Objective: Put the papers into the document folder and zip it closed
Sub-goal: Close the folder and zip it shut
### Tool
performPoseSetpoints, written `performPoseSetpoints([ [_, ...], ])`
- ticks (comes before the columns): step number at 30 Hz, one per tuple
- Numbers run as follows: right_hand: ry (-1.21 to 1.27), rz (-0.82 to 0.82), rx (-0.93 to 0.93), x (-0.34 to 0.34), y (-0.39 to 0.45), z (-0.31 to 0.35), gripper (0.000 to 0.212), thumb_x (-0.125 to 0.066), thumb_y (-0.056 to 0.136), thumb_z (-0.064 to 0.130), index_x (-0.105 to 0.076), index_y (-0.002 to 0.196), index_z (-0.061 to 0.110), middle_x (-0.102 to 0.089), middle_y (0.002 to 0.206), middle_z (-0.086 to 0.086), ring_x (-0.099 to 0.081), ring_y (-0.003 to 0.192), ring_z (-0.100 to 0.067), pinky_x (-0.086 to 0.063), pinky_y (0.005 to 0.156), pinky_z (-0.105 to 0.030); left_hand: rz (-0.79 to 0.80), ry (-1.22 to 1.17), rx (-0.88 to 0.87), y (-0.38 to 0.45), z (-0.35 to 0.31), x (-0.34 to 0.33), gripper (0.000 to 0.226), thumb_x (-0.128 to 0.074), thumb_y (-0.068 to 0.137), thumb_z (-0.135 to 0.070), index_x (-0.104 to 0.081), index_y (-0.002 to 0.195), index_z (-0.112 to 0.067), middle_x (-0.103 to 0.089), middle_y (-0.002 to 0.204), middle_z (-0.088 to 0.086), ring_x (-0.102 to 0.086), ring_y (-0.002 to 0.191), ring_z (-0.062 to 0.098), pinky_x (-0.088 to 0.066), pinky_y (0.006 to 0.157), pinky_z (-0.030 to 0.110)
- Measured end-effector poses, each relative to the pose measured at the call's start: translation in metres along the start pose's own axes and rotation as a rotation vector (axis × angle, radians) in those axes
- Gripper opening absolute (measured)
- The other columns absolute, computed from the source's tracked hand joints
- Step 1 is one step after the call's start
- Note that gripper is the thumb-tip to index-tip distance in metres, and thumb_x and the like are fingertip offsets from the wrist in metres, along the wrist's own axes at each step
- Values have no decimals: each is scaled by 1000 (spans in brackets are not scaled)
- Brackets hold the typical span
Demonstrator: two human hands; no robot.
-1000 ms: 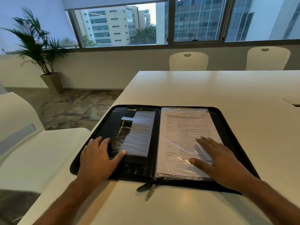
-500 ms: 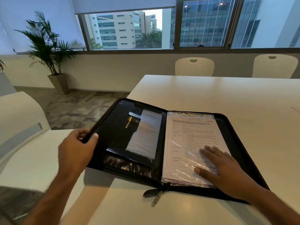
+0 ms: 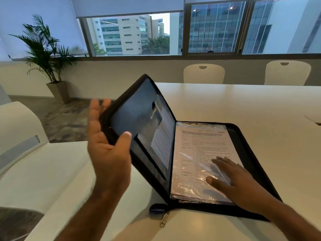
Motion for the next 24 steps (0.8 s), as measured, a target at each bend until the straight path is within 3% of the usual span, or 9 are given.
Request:
performPoseSetpoints([
  [2,71,-44,1,6,-2,5,86,-39,70,77,-25,146,38,-20,156,15,-15,144,-11,-14,118,-42,126,12,29,-11,0,-25,78,-53,79,7,-26,151,-8,-49,144,11,-53,128,16,-49,101,34],
  [4,181,-89,17,15,-5,12,84,-43,69,76,-31,143,39,-29,148,19,-28,139,-12,-28,113,-42,251,123,67,-25,6,-48,64,-57,85,-2,-38,145,-9,-61,129,5,-60,117,11,-56,89,28],
  [6,300,-161,53,25,-10,19,77,-45,69,72,-39,138,39,-37,135,23,-42,125,-7,-42,101,-29,406,193,101,-39,15,-69,56,-61,89,-8,-45,141,-13,-65,123,-3,-62,113,7,-56,84,21],
  [8,432,-281,85,40,-17,24,62,-47,72,64,-50,128,37,-51,128,20,-55,106,-2,-47,79,-16,582,233,86,-53,23,-87,62,-64,88,-12,-40,145,-18,-58,134,-3,-56,123,10,-56,90,27],
  [11,867,-442,136,64,-30,24,38,-50,83,47,-64,111,25,-69,97,-8,-66,75,-21,-52,53,-24,726,285,9,-67,32,-103,70,-71,83,-24,-40,146,-26,-48,147,-7,-45,134,7,-47,102,25],
  [15,1336,-489,26,85,-50,9,55,-42,81,58,-63,109,16,-69,82,-13,-63,59,-25,-50,43,-28,844,399,-64,-85,46,-122,72,-78,75,-28,-49,140,-23,-44,149,-13,-35,136,-5,-32,108,12],
  [19,1186,-517,-70,91,-66,-3,57,-57,70,59,-60,111,20,-70,87,-8,-69,72,-24,-57,55,-33,945,441,-37,-107,64,-131,74,-80,70,-19,-53,139,-21,-48,146,-10,-38,136,-3,-36,111,24],
  [22,1038,-523,-187,80,-69,-21,43,-71,74,29,-58,115,23,-70,93,-12,-71,79,-26,-56,59,-37,1014,455,-29,-119,71,-138,68,-81,74,-24,-55,136,-21,-53,141,-9,-40,133,-1,-41,109,31],
  [24,993,-532,-236,72,-69,-34,43,-69,81,5,-58,119,24,-69,92,-15,-70,79,-27,-55,59,-36,1072,450,-24,-124,74,-143,64,-80,76,-32,-56,135,-25,-53,140,-12,-40,132,-3,-41,109,29],
])
Point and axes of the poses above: each hand's wrist, its own y-axis towards the middle knuckle, its own x-axis out of the back of the hand, z = x × y, the point moved 6 cm from there along y, towards the middle knuckle
